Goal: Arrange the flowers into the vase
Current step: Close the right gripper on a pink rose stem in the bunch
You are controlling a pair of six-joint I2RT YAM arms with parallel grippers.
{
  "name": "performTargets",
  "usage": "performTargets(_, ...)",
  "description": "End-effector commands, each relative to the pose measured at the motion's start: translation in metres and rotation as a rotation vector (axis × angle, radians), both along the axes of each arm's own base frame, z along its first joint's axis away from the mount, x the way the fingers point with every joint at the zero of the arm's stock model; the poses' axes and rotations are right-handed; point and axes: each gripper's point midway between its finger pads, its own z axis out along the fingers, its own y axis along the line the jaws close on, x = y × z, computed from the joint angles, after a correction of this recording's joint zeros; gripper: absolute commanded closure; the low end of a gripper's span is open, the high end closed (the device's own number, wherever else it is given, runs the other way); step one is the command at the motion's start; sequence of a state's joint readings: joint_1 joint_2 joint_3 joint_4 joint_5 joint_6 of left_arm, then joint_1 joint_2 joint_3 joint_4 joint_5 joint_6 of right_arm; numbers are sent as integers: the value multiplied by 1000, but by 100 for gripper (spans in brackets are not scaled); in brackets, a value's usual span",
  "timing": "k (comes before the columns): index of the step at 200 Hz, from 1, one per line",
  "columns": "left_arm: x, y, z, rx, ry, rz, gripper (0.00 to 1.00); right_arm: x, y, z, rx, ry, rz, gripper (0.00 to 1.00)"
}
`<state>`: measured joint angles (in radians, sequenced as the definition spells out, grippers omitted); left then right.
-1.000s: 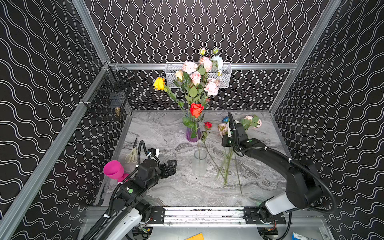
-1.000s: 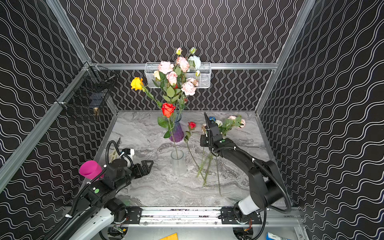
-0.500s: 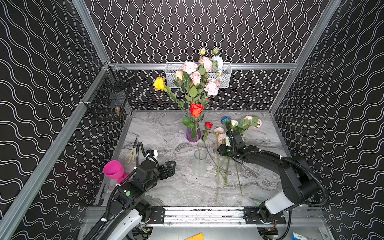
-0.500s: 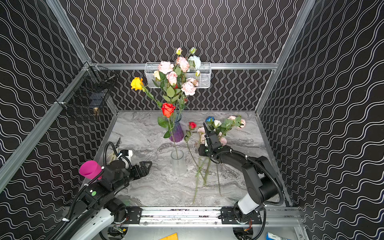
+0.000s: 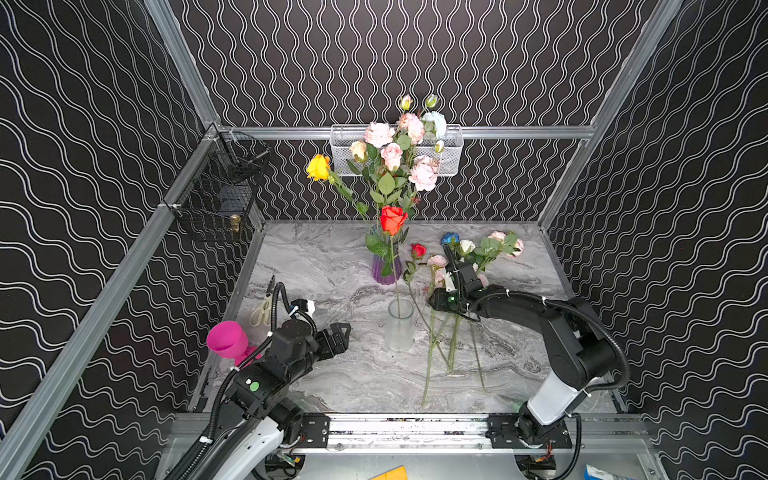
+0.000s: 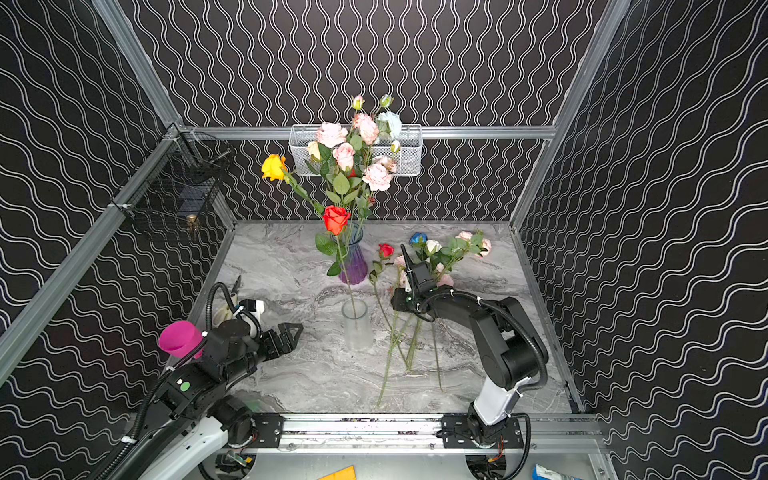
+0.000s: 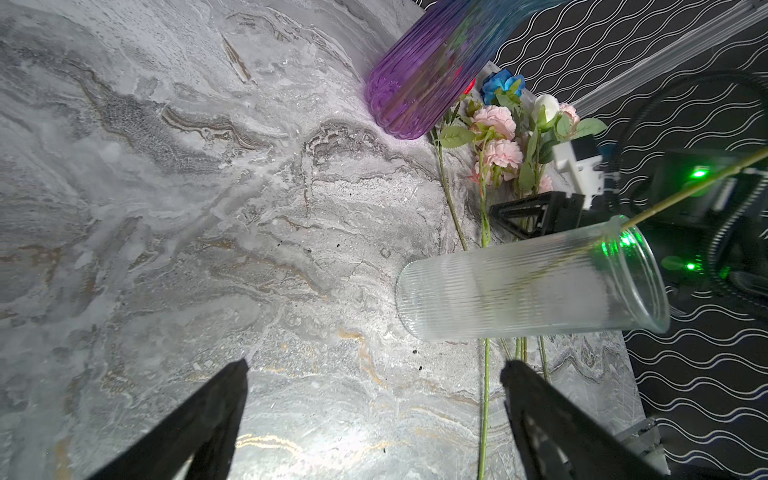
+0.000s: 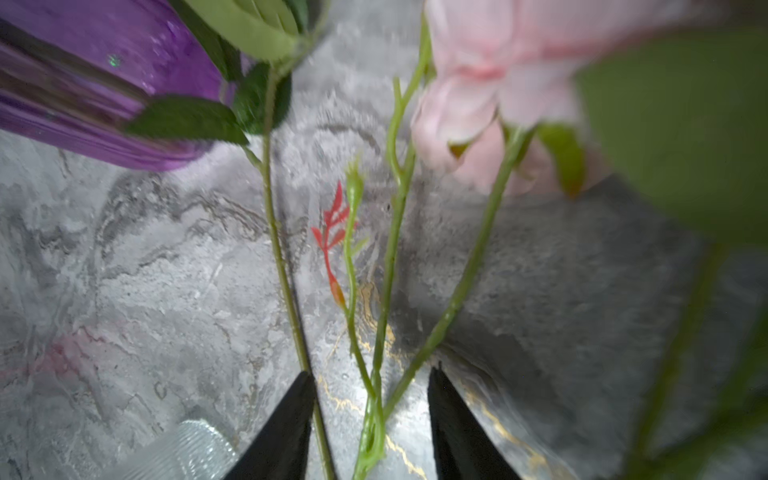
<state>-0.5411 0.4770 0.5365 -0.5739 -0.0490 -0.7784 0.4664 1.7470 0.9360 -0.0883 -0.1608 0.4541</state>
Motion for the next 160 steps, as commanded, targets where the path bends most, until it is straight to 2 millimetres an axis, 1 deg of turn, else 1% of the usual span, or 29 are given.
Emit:
performTargets(1, 1, 4, 0, 16, -16, 8, 2, -11, 3, -15, 10, 67, -3, 53)
performTargets(19, 0, 5, 0, 29, -19, 4, 2, -13, 4, -24, -2, 86, -2, 54)
performTargets(35, 1, 5, 0, 37, -19, 7, 2, -7, 4, -25, -17, 78, -14, 57)
performTargets(45, 2, 5, -1, 37, -19, 7, 2, -3, 5, -26, -24, 72, -20, 63)
performTargets(59, 3, 4, -1, 33, -18, 8, 2, 4, 5, -21, -19, 57, -30, 79)
performTargets(65, 3, 4, 0, 31, -18, 10, 2, 6, 6, -15, -5, 42, -30, 85)
performTargets(77, 3, 4, 1, 30, -19, 10, 2, 9, 10, 0, 38, 6, -30, 92)
performTargets(92, 2, 6, 2, 31, -25, 15, 2, 16, 11, 20, 84, -41, -35, 97)
performTargets(103, 3, 6, 3, 34, -29, 17, 2, 21, 9, 30, 89, -69, -41, 100)
performTargets(124, 3, 7, 4, 36, -30, 17, 2, 24, 13, 51, 133, -130, -29, 100)
performTargets(136, 3, 7, 5, 36, -33, 19, 2, 24, 16, 67, 168, -171, -22, 100)
performTargets(160, 4, 7, 8, 34, -42, 23, 2, 25, 14, 97, 215, -254, -35, 100)
